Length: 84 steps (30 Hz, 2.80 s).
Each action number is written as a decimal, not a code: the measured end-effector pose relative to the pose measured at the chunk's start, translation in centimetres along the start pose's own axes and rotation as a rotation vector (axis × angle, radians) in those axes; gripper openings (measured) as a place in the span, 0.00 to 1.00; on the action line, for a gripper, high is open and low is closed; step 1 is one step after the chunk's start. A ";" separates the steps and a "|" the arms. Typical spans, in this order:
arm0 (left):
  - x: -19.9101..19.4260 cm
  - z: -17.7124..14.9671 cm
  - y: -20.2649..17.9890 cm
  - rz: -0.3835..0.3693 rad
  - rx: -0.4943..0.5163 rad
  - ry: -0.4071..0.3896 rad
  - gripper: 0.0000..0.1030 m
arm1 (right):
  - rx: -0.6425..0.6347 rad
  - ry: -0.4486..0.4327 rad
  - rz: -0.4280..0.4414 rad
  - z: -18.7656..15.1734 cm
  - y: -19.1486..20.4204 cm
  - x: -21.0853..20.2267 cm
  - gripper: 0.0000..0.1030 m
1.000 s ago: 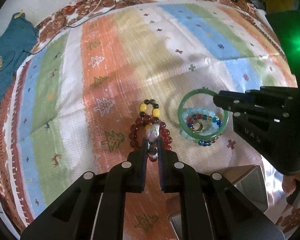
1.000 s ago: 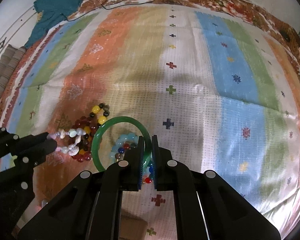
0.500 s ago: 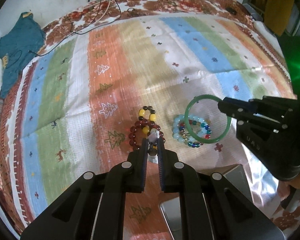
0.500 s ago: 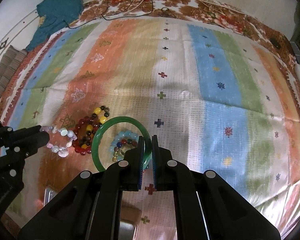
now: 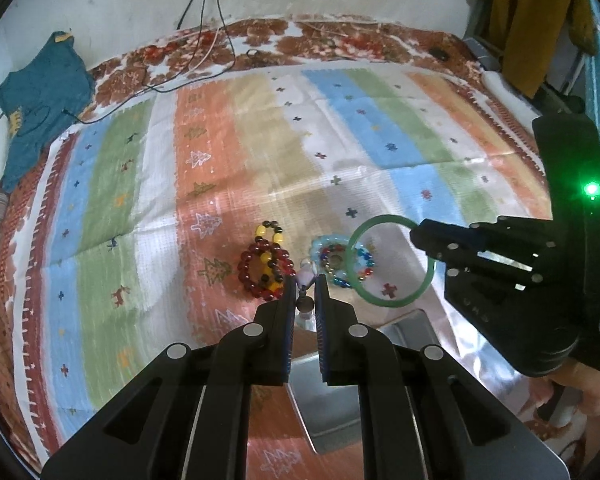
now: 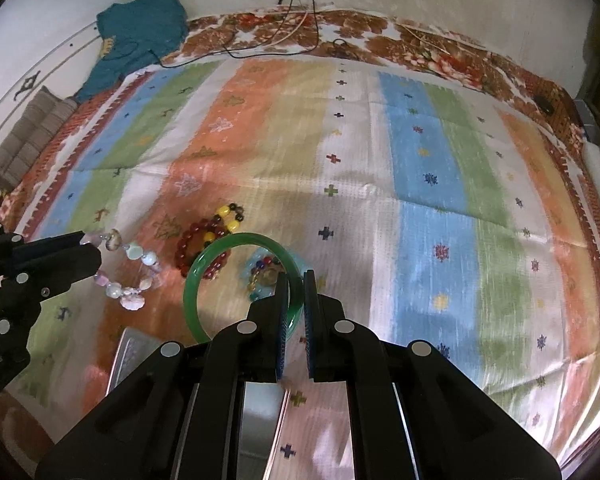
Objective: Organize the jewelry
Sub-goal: 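Carry the white bead bracelet with the left tool while the right tool carries the green bangle over the tin, then open both tools to drop the bracelet and bangle into the tin, then move both tools toward the red and multicolour bead bracelets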
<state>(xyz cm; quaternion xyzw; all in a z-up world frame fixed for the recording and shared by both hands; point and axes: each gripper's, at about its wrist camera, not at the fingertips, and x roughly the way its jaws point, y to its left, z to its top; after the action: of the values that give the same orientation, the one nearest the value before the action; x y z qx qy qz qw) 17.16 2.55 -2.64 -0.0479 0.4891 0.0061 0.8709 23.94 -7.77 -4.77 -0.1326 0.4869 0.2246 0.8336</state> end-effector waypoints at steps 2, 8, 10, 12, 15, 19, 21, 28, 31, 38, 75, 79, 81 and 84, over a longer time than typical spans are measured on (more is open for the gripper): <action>-0.4 -0.4 -0.3 -0.006 0.003 -0.008 0.09 | 0.001 -0.009 0.002 -0.5 0.0 -0.6 0.08; -1.2 -1.2 -0.7 -0.014 0.010 -0.020 0.09 | 0.011 -0.025 0.003 -1.8 -0.3 -2.1 0.08; -1.4 -1.4 -0.8 -0.017 0.011 -0.024 0.09 | 0.012 -0.028 0.004 -2.2 -0.3 -2.4 0.08; -1.6 -1.6 -1.0 -0.017 0.011 -0.029 0.09 | 0.010 -0.030 0.008 -2.6 -0.2 -2.8 0.08; -2.1 -2.1 -1.1 -0.016 0.014 -0.038 0.09 | 0.005 -0.037 0.012 -3.3 0.0 -3.4 0.08; -2.8 -2.8 -1.4 -0.010 0.019 -0.056 0.09 | -0.008 -0.044 0.020 -4.1 0.5 -4.1 0.08; -3.1 -3.3 -1.5 -0.007 0.020 -0.064 0.09 | -0.011 -0.048 0.020 -4.6 0.6 -4.4 0.08; -3.5 -4.5 -1.7 -0.008 0.020 -0.067 0.09 | -0.020 -0.048 0.023 -5.7 0.9 -5.1 0.08; -4.0 -5.1 -1.7 -0.014 0.013 -0.074 0.09 | -0.021 -0.048 0.022 -6.2 1.1 -5.3 0.08; -4.4 -5.9 -1.7 -0.031 0.010 -0.072 0.09 | -0.022 -0.041 0.029 -7.3 1.3 -5.7 0.08; 0.2 -3.0 3.2 0.172 -0.119 0.010 0.59 | 0.041 0.029 0.022 -4.6 -0.5 -2.9 0.62; 1.4 -2.1 3.8 0.186 -0.129 0.027 0.61 | 0.035 0.035 0.020 -4.0 -0.4 -2.5 0.65; 2.1 -1.6 4.2 0.194 -0.140 0.037 0.62 | 0.030 0.041 0.013 -3.7 -0.4 -2.1 0.67; 2.9 -1.1 4.4 0.204 -0.140 0.052 0.63 | 0.032 0.056 0.002 -3.3 -0.7 -1.4 0.69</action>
<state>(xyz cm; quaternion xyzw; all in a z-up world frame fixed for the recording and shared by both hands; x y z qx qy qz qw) 17.52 6.72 -6.05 -0.0587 0.5124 0.1273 0.8472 21.22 -10.15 -5.21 -0.1248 0.5136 0.2140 0.8215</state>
